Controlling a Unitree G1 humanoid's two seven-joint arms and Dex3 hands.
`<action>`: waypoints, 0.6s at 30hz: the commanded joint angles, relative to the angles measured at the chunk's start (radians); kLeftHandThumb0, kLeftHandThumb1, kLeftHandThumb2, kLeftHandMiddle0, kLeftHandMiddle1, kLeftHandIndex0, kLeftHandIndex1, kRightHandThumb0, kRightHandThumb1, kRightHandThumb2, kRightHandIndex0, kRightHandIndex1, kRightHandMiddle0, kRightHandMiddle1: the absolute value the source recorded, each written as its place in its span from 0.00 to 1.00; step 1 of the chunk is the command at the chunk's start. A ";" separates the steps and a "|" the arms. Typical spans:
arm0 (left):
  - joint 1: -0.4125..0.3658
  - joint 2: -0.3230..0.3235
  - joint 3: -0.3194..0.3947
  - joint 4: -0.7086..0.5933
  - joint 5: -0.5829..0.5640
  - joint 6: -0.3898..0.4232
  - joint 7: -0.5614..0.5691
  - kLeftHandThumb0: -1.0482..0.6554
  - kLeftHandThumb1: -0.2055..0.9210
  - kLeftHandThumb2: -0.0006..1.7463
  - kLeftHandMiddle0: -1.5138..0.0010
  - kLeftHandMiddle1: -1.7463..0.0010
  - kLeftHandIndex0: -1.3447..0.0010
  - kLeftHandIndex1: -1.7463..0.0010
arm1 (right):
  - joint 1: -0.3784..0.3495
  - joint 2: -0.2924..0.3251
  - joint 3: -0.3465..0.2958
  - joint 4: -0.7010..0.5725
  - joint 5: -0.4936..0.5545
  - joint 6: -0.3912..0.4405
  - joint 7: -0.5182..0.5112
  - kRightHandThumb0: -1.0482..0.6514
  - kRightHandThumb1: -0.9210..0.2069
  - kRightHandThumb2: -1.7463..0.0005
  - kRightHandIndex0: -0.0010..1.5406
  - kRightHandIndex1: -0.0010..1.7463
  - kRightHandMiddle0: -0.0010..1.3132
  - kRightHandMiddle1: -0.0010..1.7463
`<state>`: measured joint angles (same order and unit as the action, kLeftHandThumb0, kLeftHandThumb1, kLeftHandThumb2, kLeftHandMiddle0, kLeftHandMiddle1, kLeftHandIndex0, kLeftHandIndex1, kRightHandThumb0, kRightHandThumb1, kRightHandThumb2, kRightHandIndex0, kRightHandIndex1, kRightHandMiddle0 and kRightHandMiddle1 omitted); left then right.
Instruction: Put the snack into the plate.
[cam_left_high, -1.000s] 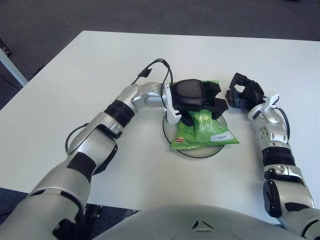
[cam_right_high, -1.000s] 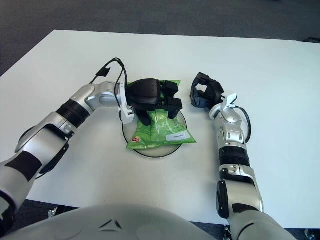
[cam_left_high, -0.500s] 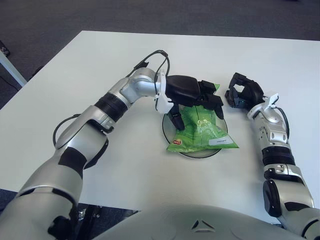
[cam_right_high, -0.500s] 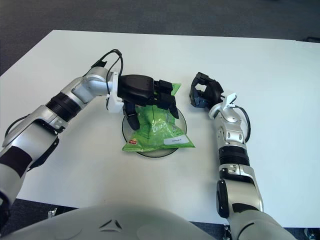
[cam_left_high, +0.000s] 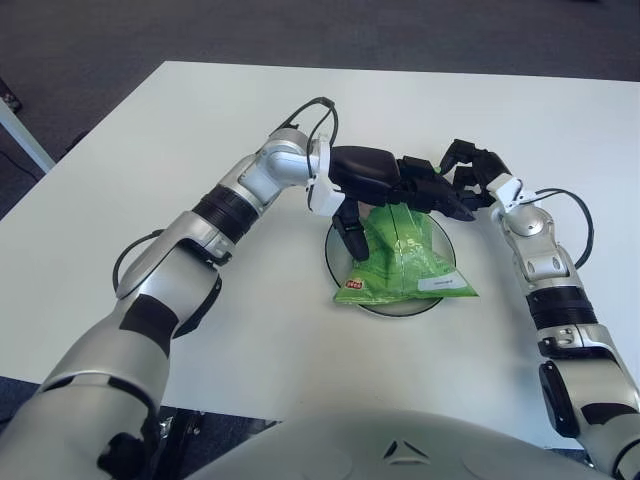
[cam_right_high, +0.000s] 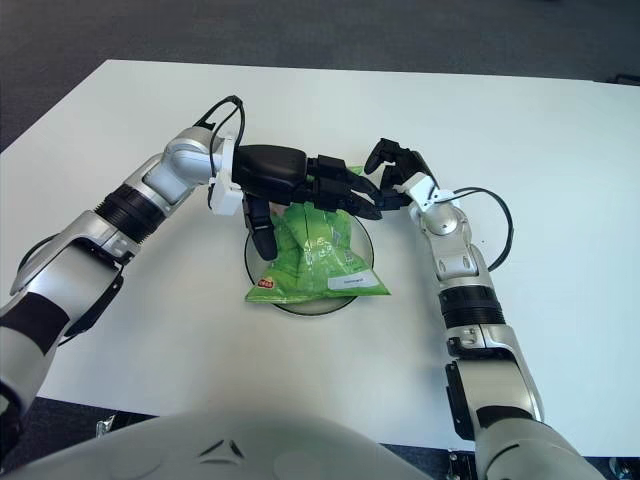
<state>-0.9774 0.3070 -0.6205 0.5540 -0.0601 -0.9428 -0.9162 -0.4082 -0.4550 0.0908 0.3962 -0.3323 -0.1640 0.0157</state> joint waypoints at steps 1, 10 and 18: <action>-0.065 -0.015 0.045 0.052 -0.120 -0.012 -0.129 0.06 0.89 0.26 1.00 1.00 1.00 1.00 | 0.094 -0.010 0.020 0.118 0.041 -0.127 0.082 0.16 0.02 0.48 0.02 0.27 0.02 0.33; -0.067 -0.041 0.116 0.073 -0.169 0.038 -0.241 0.06 0.84 0.24 1.00 1.00 1.00 1.00 | 0.044 0.019 -0.114 0.216 0.383 0.048 0.378 0.13 0.00 0.51 0.00 0.13 0.00 0.19; -0.063 -0.041 0.168 0.071 -0.145 0.074 -0.233 0.06 0.79 0.23 1.00 1.00 0.99 0.99 | 0.012 0.123 -0.187 0.224 0.498 0.166 0.301 0.29 0.29 0.42 0.47 0.88 0.26 0.80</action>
<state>-1.0199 0.2557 -0.5034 0.6140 -0.2083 -0.8967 -1.1443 -0.4371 -0.4061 -0.0590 0.5549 0.1153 -0.1420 0.3462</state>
